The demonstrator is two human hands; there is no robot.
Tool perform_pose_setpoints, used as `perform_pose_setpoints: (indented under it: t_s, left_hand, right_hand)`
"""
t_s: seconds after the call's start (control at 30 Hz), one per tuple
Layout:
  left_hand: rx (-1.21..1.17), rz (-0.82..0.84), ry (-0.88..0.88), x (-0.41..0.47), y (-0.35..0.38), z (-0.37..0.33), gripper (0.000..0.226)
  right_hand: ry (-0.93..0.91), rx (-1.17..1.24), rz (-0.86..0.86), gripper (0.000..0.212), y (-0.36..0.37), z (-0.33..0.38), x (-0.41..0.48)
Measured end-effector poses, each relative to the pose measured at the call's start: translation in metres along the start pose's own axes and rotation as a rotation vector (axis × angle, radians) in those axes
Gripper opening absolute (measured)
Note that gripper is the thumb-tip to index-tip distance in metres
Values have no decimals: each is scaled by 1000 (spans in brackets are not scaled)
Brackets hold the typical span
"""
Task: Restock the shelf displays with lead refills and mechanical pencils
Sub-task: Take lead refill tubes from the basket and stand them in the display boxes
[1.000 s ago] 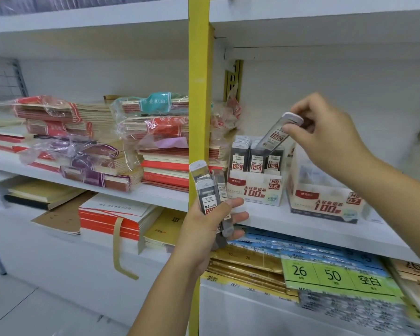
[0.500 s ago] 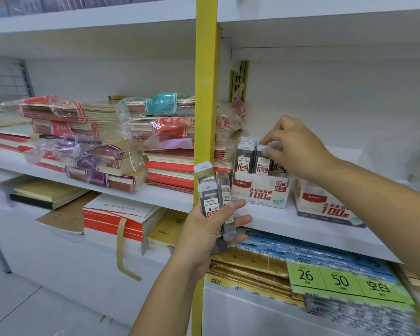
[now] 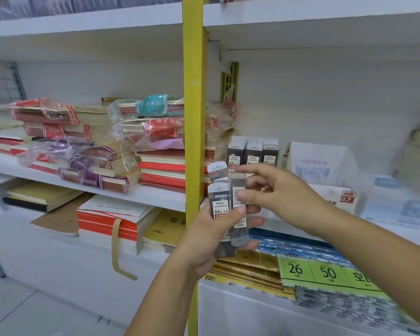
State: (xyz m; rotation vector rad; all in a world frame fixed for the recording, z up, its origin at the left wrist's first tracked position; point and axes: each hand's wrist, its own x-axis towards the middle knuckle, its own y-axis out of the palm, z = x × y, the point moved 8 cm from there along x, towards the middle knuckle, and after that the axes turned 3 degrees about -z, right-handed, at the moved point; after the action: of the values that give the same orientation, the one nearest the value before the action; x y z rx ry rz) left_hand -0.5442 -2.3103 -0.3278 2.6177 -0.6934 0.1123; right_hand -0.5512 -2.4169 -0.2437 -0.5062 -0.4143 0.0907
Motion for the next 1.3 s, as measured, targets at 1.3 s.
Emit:
perform_pose_setpoints:
  t_s: [1.3]
  left_hand:
    - [204,-313,79,14,-11,0,18]
  right_hand:
    - [-63,92,-577,21,-116,-3,-41]
